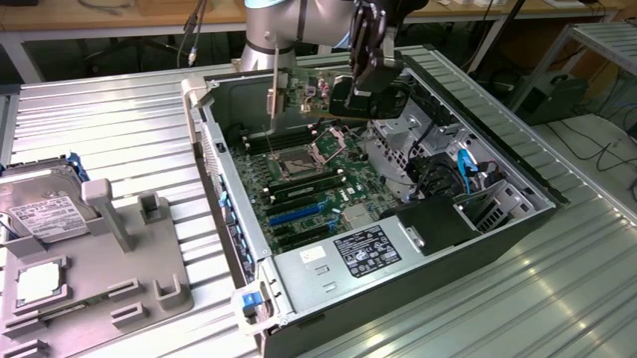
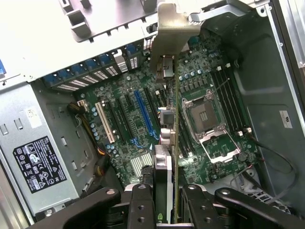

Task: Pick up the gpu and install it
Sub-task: 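Insert the gpu into the slot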

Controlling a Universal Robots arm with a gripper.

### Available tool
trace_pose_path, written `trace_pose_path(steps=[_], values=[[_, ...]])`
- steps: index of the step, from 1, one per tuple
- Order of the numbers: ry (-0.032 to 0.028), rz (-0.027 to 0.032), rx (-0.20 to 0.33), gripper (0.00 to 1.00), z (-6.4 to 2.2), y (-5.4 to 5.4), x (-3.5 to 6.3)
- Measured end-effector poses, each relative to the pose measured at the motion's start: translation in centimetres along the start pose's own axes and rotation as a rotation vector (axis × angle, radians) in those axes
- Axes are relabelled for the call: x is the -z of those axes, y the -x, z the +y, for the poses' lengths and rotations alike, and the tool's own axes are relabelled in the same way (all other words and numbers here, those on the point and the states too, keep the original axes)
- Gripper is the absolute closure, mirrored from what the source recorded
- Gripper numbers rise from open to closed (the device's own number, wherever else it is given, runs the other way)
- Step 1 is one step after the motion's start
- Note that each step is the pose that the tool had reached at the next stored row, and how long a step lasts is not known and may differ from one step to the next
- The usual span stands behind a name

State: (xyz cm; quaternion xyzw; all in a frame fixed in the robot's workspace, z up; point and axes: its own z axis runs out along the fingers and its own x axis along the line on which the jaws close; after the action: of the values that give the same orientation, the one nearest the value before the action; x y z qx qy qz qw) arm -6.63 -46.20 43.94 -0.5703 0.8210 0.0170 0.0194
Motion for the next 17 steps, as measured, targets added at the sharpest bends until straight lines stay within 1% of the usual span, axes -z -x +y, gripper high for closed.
trace_pose_path(steps=[17], values=[[0.0027,0.0002,0.053,0.72,0.0,0.0,-0.01]])
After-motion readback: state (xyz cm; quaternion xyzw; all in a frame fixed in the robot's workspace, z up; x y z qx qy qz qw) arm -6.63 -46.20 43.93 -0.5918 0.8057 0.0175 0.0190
